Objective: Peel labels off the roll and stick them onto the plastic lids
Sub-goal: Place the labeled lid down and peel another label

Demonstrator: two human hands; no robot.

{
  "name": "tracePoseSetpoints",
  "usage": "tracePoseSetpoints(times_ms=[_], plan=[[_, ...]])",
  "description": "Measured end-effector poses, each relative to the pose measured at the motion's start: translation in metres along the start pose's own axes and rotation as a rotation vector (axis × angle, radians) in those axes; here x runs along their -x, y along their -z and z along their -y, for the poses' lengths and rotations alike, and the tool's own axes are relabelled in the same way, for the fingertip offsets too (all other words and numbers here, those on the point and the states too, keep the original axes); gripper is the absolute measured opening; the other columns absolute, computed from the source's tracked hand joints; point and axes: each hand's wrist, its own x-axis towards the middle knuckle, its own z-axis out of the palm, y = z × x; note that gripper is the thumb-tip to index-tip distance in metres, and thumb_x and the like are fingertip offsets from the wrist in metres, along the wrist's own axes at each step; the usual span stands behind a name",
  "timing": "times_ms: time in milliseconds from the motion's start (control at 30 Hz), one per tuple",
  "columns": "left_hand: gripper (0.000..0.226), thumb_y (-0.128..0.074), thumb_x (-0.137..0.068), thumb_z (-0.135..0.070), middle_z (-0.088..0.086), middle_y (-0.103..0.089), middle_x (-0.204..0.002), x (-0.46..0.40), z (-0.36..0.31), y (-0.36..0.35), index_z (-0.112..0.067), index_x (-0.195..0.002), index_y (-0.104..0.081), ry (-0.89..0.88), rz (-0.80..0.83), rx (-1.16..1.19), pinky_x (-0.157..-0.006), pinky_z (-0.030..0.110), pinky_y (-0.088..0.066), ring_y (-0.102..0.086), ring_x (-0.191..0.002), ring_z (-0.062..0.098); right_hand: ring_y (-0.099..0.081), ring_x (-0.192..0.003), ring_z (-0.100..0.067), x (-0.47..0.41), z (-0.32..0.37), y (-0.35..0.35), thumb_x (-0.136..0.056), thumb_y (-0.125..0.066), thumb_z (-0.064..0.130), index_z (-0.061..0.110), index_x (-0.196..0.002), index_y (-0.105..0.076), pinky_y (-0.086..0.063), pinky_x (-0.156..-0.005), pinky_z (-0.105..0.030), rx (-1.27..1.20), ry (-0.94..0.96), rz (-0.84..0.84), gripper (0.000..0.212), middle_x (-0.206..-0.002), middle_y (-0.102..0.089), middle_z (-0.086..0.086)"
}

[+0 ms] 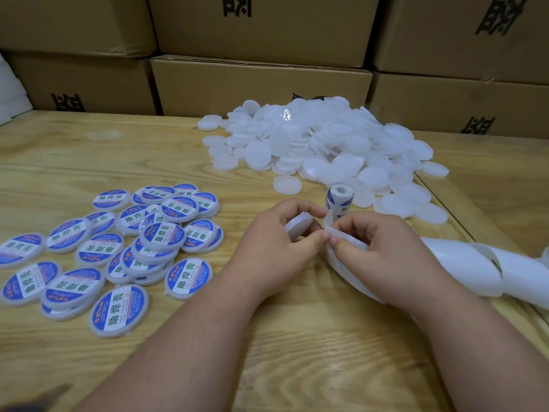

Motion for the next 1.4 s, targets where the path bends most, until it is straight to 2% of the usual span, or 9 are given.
tracePoseSetpoints(times_ms=[133,333,467,600,767,933,1067,1267,1400], plan=[[0.025,-0.073,-0.088,-0.019,-0.015,-0.073,-0.083,-0.001,0.002,-0.001,-0.043,-0.091,-0.068,0.026,-0.033,0.011,-0.064,0.005,-0.045,-0.061,-0.072,-0.004,-0.065,-0.072,-0.005,0.0,0.001,0.002,-0.076,-0.057,0.051,0.039,-0.086,-0.072,-0.05,-0.062,-0.025,0.03,0.003,-0.006,0.021,-0.078,-0.072,0.014],[0.028,-0.059,-0.085,-0.011,-0.018,-0.06,-0.064,-0.004,0.003,0.0,-0.038,-0.087,-0.068,0.081,-0.136,0.076,-0.044,0.013,-0.038,-0.044,-0.048,0.003,-0.06,-0.069,0.003,-0.005,-0.007,0.008,-0.086,-0.061,0.02,0.037,-0.084,-0.068,-0.042,-0.054,-0.008,0.049,-0.018,-0.121,0.018,-0.073,-0.066,0.023],[0.026,-0.054,-0.079,-0.016,-0.018,-0.057,-0.06,-0.004,0.002,0.001,-0.037,-0.085,-0.068,0.107,-0.215,0.135,-0.041,0.016,-0.034,-0.04,-0.045,0.008,-0.051,-0.057,-0.008,-0.006,-0.008,0.011,-0.088,-0.058,0.018,0.046,-0.098,-0.059,-0.041,-0.051,-0.022,0.055,-0.016,-0.162,0.03,-0.065,-0.052,0.003],[0.028,-0.052,-0.073,-0.018,-0.02,-0.063,-0.067,-0.003,-0.001,0.002,-0.035,-0.085,-0.071,0.113,-0.228,0.187,-0.041,0.015,-0.034,-0.04,-0.045,0.006,-0.056,-0.07,-0.005,-0.005,-0.009,0.007,-0.09,-0.06,0.021,0.045,-0.109,-0.058,-0.042,-0.058,-0.017,0.081,0.037,-0.158,0.031,-0.075,-0.057,0.013],[0.029,-0.057,-0.075,-0.016,-0.024,-0.069,-0.077,0.0,-0.004,0.001,-0.037,-0.084,-0.075,0.1,-0.158,0.193,-0.049,0.01,-0.042,-0.051,-0.056,0.001,-0.056,-0.103,0.0,-0.004,-0.003,0.002,-0.086,-0.071,0.014,0.04,-0.11,-0.063,-0.037,-0.082,-0.002,0.141,0.248,-0.201,0.036,-0.106,-0.06,0.021],[0.029,-0.055,-0.073,-0.023,-0.014,-0.074,-0.09,0.0,0.0,0.002,-0.037,-0.086,-0.076,0.103,-0.118,0.222,-0.07,0.018,-0.053,-0.063,-0.074,0.004,-0.058,-0.106,-0.003,-0.005,-0.001,0.003,-0.081,-0.069,0.025,0.042,-0.092,-0.068,-0.036,-0.082,-0.003,0.1,0.321,-0.254,0.021,-0.105,-0.062,0.019],[0.027,-0.054,-0.076,-0.023,-0.008,-0.076,-0.092,-0.003,0.004,0.003,-0.034,-0.083,-0.078,0.096,-0.118,0.265,-0.082,0.034,-0.057,-0.068,-0.079,0.007,-0.059,-0.102,-0.004,-0.003,0.001,0.003,-0.084,-0.074,0.015,0.036,-0.101,-0.069,-0.038,-0.083,-0.005,0.093,0.376,-0.256,0.028,-0.104,-0.061,0.02],[0.027,-0.055,-0.075,-0.021,-0.013,-0.076,-0.094,-0.004,0.002,0.003,-0.033,-0.076,-0.078,0.102,-0.115,0.349,-0.072,0.023,-0.053,-0.068,-0.075,0.009,-0.06,-0.101,-0.01,0.0,0.007,0.002,-0.085,-0.077,0.015,0.036,-0.089,-0.072,-0.04,-0.08,-0.009,0.038,0.379,-0.279,0.022,-0.1,-0.063,0.014],[0.033,-0.049,-0.076,-0.031,0.002,-0.068,-0.076,-0.006,-0.006,0.002,-0.013,-0.089,-0.074,0.196,-0.082,0.625,-0.057,0.027,-0.041,-0.059,-0.066,0.018,-0.062,-0.097,-0.011,0.002,0.014,0.002,-0.085,-0.078,0.006,0.026,-0.087,-0.075,-0.044,-0.078,-0.012,-0.038,0.385,-0.353,0.02,-0.099,-0.066,0.01]])
